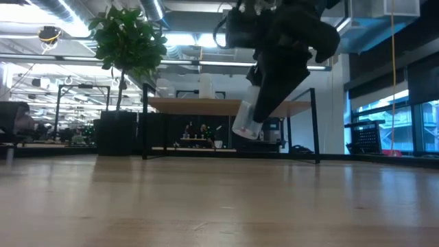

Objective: Pick and place medicine bottles onto shelf by color
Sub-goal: Put the transparent pill bottle on the shelf aligned with the other transparent pill bottles

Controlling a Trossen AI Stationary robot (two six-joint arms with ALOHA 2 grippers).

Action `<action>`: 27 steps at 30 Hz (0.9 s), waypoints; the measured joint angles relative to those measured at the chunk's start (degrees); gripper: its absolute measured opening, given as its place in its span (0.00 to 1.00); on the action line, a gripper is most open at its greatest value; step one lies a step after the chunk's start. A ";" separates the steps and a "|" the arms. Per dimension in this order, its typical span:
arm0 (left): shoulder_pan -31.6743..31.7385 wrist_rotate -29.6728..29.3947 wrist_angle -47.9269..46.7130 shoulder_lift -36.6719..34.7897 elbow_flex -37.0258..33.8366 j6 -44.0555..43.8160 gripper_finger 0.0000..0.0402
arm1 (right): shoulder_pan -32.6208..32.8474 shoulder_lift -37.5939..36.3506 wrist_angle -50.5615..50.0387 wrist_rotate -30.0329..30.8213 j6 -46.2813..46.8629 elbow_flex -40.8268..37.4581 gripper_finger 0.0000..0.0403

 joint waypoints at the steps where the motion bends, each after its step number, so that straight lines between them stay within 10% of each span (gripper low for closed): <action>1: 0.36 0.02 0.03 0.07 0.00 0.00 0.69 | -0.02 0.16 -0.09 0.02 0.60 -0.27 0.39; 27: 2.23 0.17 0.54 0.20 0.00 0.02 0.69 | -1.46 2.05 -0.10 -0.17 11.79 -5.08 0.39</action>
